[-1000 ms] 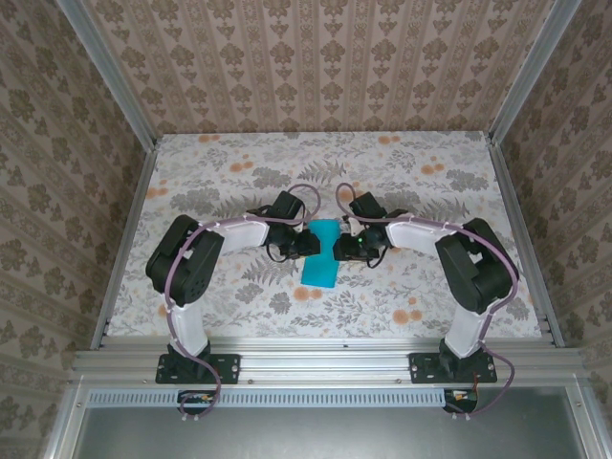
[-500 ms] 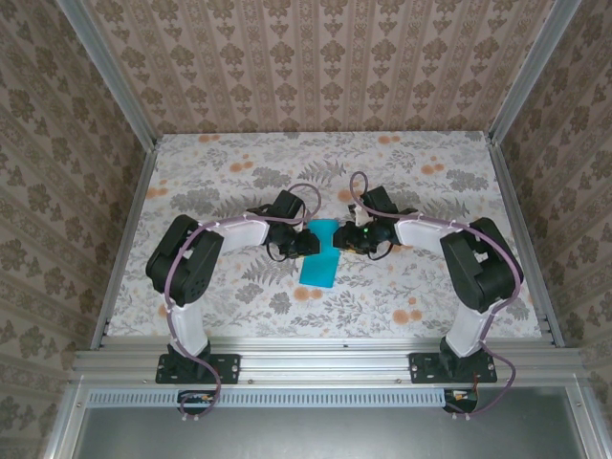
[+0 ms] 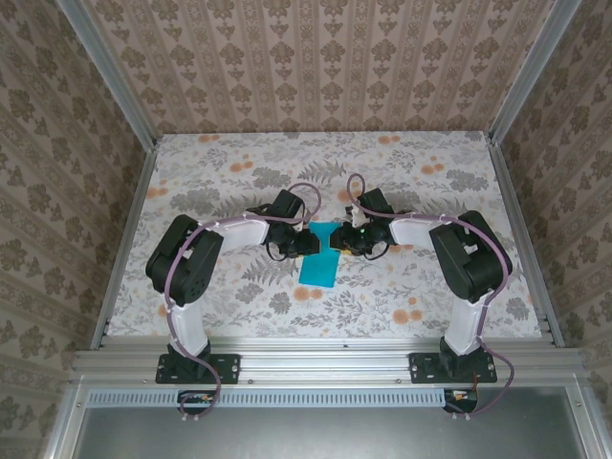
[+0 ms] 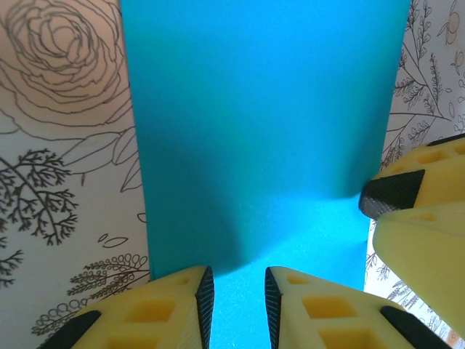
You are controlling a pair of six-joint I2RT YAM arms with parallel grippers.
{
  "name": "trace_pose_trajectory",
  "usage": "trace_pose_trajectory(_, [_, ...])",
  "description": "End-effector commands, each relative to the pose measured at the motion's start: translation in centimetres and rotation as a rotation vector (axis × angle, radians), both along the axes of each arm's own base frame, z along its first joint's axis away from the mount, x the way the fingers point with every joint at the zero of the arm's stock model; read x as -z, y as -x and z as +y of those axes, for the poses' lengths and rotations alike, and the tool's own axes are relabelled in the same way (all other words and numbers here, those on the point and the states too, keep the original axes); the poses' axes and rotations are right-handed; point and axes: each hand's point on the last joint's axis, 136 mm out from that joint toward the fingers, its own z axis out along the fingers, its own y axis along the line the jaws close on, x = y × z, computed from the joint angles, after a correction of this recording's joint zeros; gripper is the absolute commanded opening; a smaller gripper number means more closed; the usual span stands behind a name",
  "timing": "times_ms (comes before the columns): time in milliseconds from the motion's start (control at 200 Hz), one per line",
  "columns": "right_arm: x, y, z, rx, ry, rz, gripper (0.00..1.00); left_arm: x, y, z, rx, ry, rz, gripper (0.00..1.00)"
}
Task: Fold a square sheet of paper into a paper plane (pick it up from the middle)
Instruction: Hold the square sheet of paper at the center of the table.
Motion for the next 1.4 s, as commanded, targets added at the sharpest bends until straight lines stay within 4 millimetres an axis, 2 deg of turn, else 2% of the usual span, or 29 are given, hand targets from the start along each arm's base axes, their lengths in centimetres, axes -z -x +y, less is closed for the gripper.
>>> trace_pose_trajectory(0, [-0.3, -0.5, 0.8, -0.004, -0.033, 0.002, 0.33, -0.2, -0.3, 0.1, 0.013, -0.009, -0.001, 0.29])
trace_pose_trajectory(355, [1.4, -0.1, -0.1, 0.004, 0.042, 0.025, 0.32, -1.4, -0.8, -0.6, 0.007, 0.048, -0.01, 0.31])
trace_pose_trajectory(545, [1.8, 0.1, -0.4, 0.006, 0.062, 0.034, 0.32, -2.9, -1.1, -0.8, -0.001, 0.08, -0.03, 0.32])
trace_pose_trajectory(800, [1.9, 0.1, -0.4, 0.008, 0.069, 0.04, 0.32, -4.6, -1.4, 0.2, -0.016, 0.071, -0.065, 0.36])
trace_pose_trajectory(935, [2.0, 0.3, -0.3, 0.003, 0.069, 0.041, 0.32, -4.7, -1.6, 0.9, -0.028, 0.05, -0.079, 0.37])
trace_pose_trajectory(1100, [2.0, 0.4, -0.3, 0.003, 0.066, 0.044, 0.32, -4.9, -1.9, 0.2, -0.022, 0.068, -0.083, 0.37])
trace_pose_trajectory(1395, [1.9, 0.6, -0.2, -0.001, 0.064, 0.044, 0.32, -3.4, -1.9, -0.9, 0.0, 0.074, -0.056, 0.36])
